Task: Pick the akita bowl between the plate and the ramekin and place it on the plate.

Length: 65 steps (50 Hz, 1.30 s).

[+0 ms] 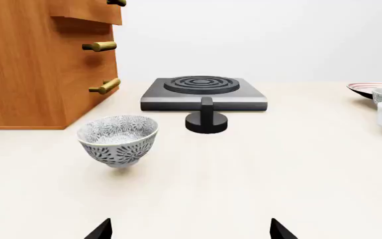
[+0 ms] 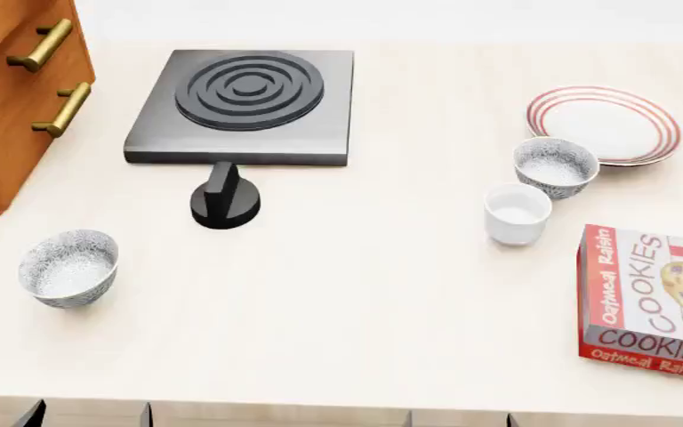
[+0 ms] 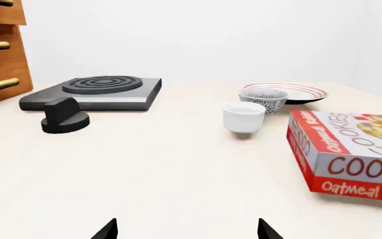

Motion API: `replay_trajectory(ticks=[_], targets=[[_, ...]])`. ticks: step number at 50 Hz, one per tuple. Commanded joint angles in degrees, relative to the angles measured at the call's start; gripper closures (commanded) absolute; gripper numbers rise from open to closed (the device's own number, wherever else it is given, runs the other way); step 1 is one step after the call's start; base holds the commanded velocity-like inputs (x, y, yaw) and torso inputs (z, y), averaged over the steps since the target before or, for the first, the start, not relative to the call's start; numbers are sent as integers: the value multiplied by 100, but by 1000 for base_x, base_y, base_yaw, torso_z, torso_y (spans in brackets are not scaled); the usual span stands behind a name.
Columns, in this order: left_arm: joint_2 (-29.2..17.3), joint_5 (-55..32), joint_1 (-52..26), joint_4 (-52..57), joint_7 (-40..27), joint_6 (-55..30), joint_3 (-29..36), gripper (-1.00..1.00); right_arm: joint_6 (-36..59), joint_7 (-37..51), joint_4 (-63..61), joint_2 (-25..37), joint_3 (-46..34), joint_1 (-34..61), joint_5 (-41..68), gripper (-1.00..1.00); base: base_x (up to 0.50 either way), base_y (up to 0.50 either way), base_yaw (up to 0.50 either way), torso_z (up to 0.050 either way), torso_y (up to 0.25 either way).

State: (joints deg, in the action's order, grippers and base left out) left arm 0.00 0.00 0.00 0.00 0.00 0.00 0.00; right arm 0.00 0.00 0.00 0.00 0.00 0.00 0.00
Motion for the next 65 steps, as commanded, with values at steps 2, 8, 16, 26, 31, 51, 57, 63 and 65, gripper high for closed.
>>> replay_trajectory(ticks=[2, 8, 16, 26, 31, 51, 57, 63, 65], targets=[[-113, -145, 9, 26, -165, 3, 103, -100, -214, 160, -128, 126, -198, -125, -2, -100, 0, 0, 0, 0, 0], [-210, -279, 2, 8, -301, 21, 203, -100, -309, 213, -66, 237, -334, -149, 132, -100, 0, 0, 0, 0, 0], [-308, -311, -18, 38, -462, -99, 321, -100, -349, 305, -85, 325, -433, -156, 233, -100, 0, 0, 0, 0, 0], [-452, -640, -149, 893, -643, -604, 165, -100, -298, 611, -787, 485, -488, -224, -26, -100, 18, 0, 0, 0, 0], [-651, -646, -182, 2118, -733, -1134, 164, -100, 487, 573, -1997, 636, -290, -176, 325, -100, 219, 0, 0, 0, 0], [-937, -1455, -765, 4041, -1008, -2810, -332, -100, 2432, 795, -4573, 1082, 40, 312, 459, -100, 490, 0, 0, 0, 0], [-903, -1710, -589, 4006, -910, -2521, -529, -100, 2350, 752, -4655, 1158, 75, 239, 544, -100, 500, 0, 0, 0, 0], [-920, -1775, -586, 4000, -919, -2470, -547, -100, 2284, 754, -4653, 1200, 67, 221, 646, -100, 500, 0, 0, 0, 0], [-920, -1772, -579, 3989, -929, -2433, -541, -100, 2236, 752, -4639, 1214, 75, 209, 679, -100, 500, 0, 0, 0, 0]])
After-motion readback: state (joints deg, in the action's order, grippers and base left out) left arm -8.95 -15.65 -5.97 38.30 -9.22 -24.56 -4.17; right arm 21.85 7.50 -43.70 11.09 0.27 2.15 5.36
